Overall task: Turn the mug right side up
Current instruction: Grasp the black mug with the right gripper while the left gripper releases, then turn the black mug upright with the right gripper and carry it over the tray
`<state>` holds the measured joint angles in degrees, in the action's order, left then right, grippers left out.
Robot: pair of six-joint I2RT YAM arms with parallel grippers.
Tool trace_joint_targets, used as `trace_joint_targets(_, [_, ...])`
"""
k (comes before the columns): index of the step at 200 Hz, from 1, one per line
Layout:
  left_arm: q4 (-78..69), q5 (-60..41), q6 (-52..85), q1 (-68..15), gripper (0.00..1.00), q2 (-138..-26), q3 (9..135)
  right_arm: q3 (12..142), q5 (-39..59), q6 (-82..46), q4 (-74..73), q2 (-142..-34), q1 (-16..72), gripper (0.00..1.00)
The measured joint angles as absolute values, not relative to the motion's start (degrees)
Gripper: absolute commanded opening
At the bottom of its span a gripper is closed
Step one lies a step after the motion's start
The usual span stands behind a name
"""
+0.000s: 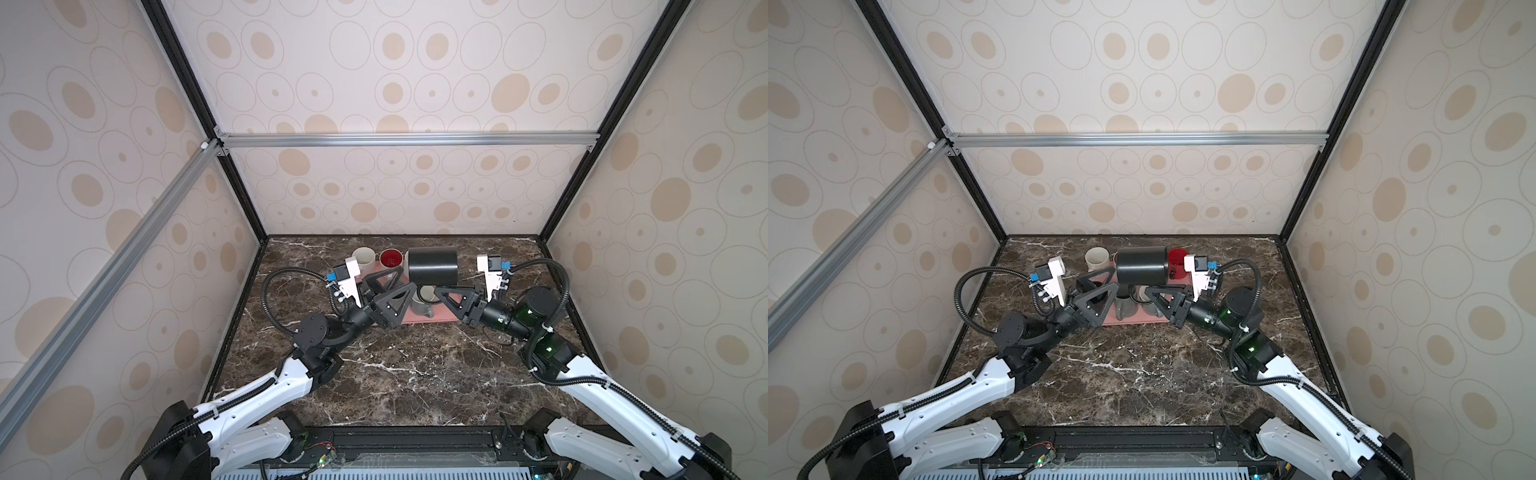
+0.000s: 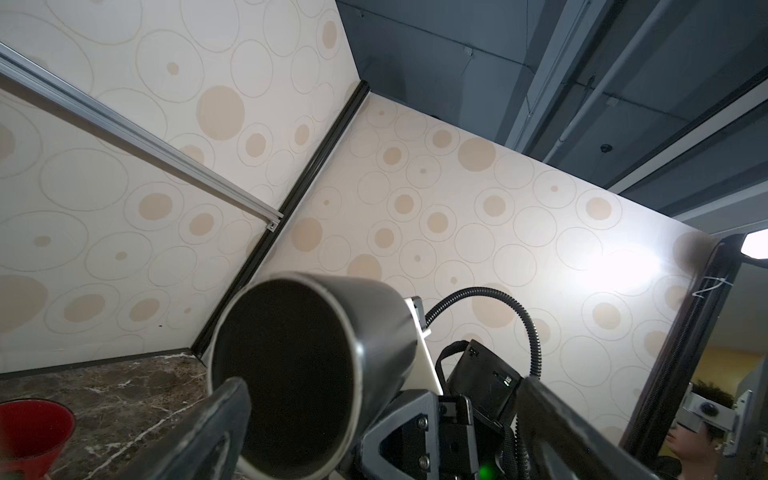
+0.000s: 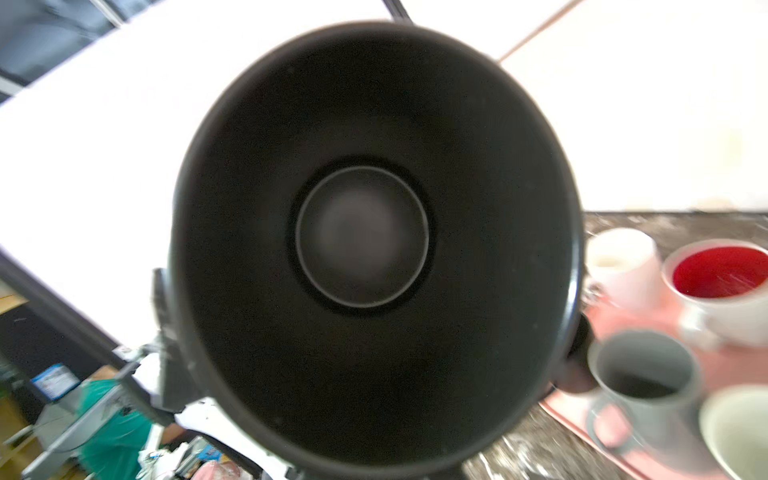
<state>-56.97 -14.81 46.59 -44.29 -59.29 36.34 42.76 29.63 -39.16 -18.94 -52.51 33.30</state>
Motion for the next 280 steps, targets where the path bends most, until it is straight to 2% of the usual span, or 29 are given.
trace_joint_targets(71, [-43.3,-3.9,40.9,-44.3,0.99,-49.7,31.7,48.7,11.7,-26.9,21.0,-53.1,33.3,0.00])
trace_joint_targets(112, [-39.1,0.3,39.8,-44.2,0.99,-45.8,28.4,53.8,-3.1,-22.5,34.1,-59.1,33.3,0.00])
trace_joint_targets(148, [-36.3,2.2,39.6,-44.2,0.99,-45.4,27.9,56.5,-11.5,-19.2,37.6,-71.6,32.9,0.00])
trace_joint_targets(194, [-33.6,3.2,39.6,-44.2,0.99,-43.5,27.9,63.5,-13.6,-15.1,37.7,-85.3,31.0,0.00])
trace_joint_targets(280, [-30.8,4.4,39.5,-44.2,0.99,-40.4,27.3,69.2,-14.2,-11.9,34.6,-96.3,30.3,0.00])
